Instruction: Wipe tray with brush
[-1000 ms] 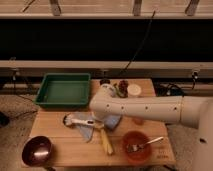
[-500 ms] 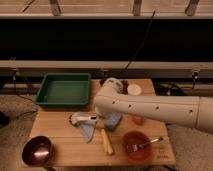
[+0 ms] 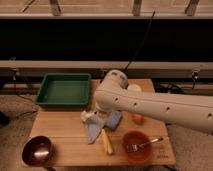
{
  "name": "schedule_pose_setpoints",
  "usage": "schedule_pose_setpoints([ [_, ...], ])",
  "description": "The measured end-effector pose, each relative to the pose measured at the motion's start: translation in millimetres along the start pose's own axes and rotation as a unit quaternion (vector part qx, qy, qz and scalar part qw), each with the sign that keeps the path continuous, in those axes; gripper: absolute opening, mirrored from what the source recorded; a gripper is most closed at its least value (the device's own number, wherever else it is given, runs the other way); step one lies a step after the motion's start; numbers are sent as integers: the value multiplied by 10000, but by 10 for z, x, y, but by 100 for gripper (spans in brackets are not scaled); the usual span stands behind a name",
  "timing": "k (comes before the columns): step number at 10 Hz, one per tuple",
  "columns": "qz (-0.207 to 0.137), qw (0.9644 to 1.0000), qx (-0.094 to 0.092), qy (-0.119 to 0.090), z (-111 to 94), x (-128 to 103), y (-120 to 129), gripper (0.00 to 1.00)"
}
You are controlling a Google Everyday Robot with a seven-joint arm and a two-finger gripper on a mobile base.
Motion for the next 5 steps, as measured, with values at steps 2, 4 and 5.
schedule_pose_setpoints([
  [2,-135,9996,183,-152,-249,-89,-53,7],
  [4,-270,9985,355,-321,-516,-159,-112,7],
  [5,-318,9979,411,-385,-608,-178,-137,7],
])
